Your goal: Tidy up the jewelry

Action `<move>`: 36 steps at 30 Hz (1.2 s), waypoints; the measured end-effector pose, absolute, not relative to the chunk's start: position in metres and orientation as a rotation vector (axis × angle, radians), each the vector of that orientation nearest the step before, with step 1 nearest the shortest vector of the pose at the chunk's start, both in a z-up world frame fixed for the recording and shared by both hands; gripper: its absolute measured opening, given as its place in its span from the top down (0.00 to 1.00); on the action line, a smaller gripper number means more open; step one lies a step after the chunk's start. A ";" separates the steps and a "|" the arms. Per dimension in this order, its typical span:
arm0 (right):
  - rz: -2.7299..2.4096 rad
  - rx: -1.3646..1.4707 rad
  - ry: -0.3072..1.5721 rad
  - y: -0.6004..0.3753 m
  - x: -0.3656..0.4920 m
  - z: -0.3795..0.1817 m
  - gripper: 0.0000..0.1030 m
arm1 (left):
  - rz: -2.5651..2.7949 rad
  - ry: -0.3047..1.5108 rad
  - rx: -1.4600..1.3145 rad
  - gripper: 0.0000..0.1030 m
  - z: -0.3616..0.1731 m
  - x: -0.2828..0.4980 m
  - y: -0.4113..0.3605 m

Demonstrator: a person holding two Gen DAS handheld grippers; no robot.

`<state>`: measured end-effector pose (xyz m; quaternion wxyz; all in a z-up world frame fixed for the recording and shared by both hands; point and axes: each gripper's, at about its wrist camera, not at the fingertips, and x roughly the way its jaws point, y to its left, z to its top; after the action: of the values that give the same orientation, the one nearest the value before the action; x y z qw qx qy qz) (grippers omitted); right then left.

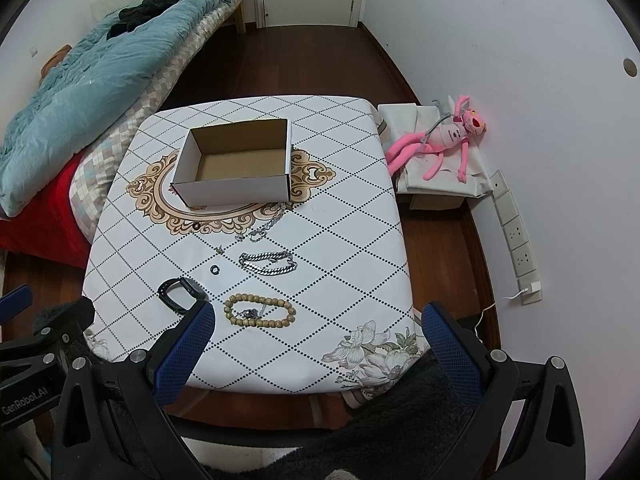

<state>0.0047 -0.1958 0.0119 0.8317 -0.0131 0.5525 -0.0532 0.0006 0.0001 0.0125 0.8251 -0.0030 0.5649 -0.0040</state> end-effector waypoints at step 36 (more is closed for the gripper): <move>-0.114 -0.001 1.167 -0.198 0.005 0.015 0.00 | -0.013 1.199 -0.007 0.00 0.012 0.006 -0.005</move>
<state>0.0049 -0.1985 0.0150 0.8330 -0.0005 0.5507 -0.0537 0.0058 -0.0053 0.0120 0.8257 -0.0033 0.5641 -0.0063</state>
